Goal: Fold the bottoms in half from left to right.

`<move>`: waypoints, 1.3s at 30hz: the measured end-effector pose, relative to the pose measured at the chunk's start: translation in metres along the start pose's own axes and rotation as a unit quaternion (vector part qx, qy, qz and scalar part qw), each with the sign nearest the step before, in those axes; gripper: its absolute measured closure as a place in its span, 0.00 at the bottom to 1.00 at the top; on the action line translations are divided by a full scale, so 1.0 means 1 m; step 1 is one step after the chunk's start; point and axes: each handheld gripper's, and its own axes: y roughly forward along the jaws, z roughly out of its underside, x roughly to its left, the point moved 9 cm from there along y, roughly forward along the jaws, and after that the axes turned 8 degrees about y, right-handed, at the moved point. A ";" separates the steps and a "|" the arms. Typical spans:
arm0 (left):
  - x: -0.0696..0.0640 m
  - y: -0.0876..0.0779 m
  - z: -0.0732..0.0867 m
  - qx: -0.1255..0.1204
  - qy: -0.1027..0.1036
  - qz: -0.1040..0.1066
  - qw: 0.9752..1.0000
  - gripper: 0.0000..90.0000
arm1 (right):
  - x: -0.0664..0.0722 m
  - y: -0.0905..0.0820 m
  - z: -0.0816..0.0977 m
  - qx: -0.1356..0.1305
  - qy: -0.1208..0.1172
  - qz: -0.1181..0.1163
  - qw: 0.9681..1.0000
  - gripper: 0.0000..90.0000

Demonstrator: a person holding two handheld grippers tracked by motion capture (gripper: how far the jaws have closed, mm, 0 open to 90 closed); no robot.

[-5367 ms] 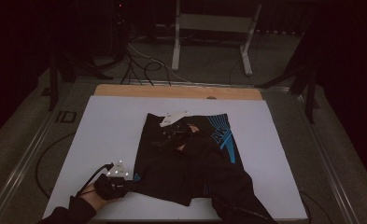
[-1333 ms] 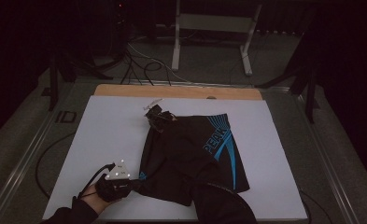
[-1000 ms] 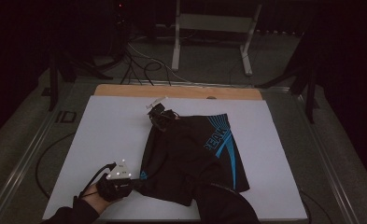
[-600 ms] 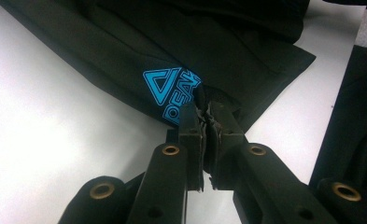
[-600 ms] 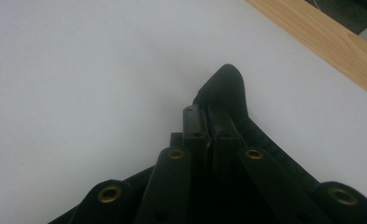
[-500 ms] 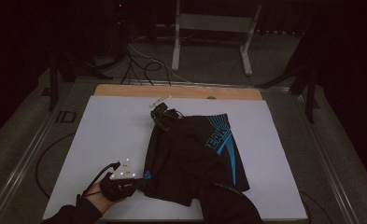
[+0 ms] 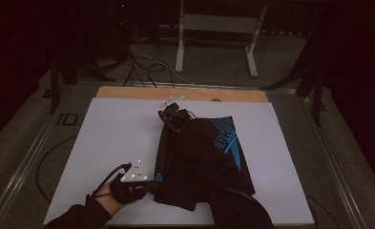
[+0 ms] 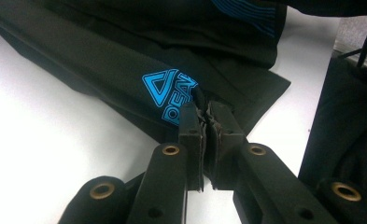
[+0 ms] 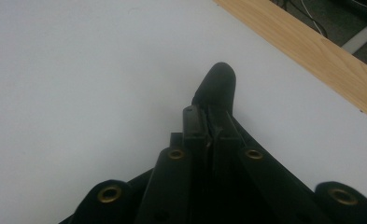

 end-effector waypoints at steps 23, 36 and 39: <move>-0.009 0.013 -0.032 -0.011 0.029 0.017 0.999 0.95 | -0.034 -0.037 0.011 -0.021 0.012 0.018 1.000 0.97; -0.013 0.022 -0.045 -0.010 0.045 0.025 0.999 0.95 | -0.052 -0.053 0.017 -0.026 0.015 0.031 0.999 0.97; -0.014 0.024 -0.048 -0.011 0.048 0.026 0.998 0.95 | -0.058 -0.058 0.021 -0.027 0.018 0.036 0.999 0.97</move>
